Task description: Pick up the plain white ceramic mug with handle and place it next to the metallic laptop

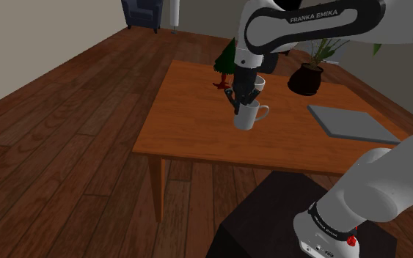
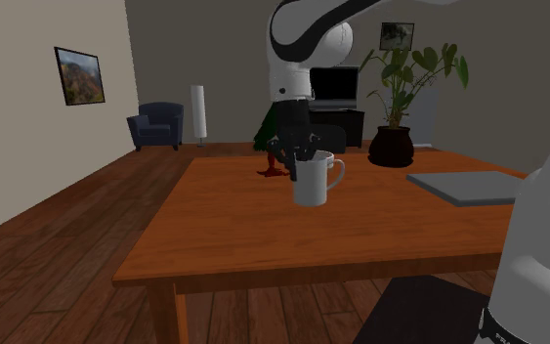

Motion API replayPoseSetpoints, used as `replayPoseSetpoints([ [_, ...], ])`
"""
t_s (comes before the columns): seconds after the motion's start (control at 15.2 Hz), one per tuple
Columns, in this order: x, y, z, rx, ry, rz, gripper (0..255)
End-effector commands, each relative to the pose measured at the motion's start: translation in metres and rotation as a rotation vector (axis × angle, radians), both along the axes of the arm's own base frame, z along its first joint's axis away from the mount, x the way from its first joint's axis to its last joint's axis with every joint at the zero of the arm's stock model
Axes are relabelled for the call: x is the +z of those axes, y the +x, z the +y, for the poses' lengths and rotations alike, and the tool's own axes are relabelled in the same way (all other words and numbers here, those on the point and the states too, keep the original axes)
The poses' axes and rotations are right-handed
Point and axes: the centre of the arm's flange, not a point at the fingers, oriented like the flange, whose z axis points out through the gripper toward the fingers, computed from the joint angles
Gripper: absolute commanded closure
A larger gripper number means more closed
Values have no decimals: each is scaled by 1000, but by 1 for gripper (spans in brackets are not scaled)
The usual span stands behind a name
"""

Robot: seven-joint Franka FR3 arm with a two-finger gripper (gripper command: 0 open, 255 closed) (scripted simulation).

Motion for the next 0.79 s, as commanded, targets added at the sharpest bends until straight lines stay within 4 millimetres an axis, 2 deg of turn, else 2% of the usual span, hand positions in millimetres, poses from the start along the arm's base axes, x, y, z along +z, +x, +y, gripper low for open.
replayPoseSetpoints([
  [0.0,11,-1,0,0,0,0,255],
  [0.73,69,-1,0,0,0,0,255],
])
